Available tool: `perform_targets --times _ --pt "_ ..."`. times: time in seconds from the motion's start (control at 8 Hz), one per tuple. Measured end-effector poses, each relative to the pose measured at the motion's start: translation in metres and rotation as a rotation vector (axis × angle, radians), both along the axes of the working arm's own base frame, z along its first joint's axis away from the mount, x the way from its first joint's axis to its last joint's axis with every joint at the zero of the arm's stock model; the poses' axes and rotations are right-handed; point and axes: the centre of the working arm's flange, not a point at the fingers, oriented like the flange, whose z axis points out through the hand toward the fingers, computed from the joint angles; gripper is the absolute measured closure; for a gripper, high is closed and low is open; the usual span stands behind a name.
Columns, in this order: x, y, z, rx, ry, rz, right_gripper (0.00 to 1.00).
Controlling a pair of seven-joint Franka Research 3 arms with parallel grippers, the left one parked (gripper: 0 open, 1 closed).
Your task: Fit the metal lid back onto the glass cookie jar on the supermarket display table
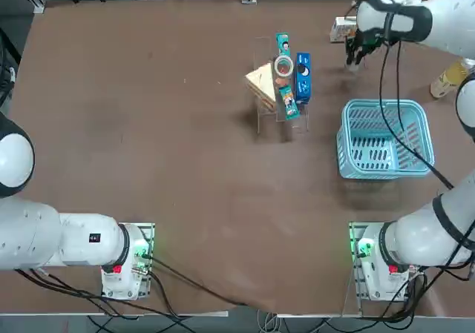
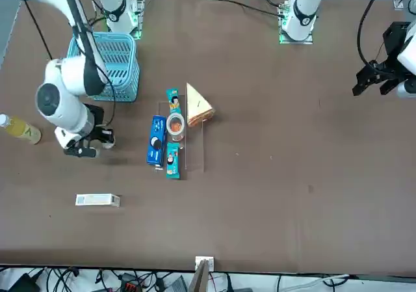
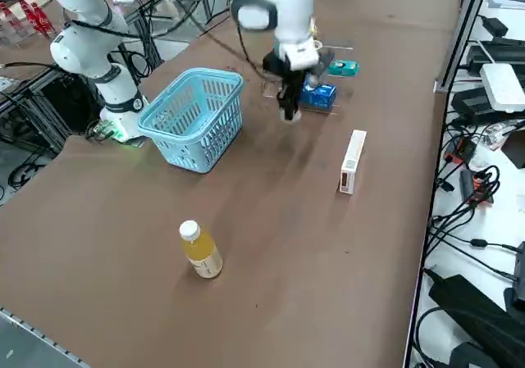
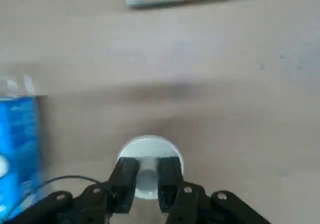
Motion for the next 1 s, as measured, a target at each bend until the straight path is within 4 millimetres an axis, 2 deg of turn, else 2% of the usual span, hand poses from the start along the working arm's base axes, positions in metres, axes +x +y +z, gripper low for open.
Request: perform_targets --times 0.25,0.38,0.5,0.75,1.0 --pt "0.004 0.057 0.064 -0.009 0.004 -0.116 0.74" --pt "-0.002 0.098 0.081 -0.010 -0.014 -0.186 0.74" --pt "-0.013 0.141 0.089 -0.007 -0.032 -0.252 0.74" --pt "-0.039 0.219 0.091 0.020 -0.076 -0.333 0.74" --pt "-0.054 0.267 0.080 0.056 -0.114 -0.372 0.74"
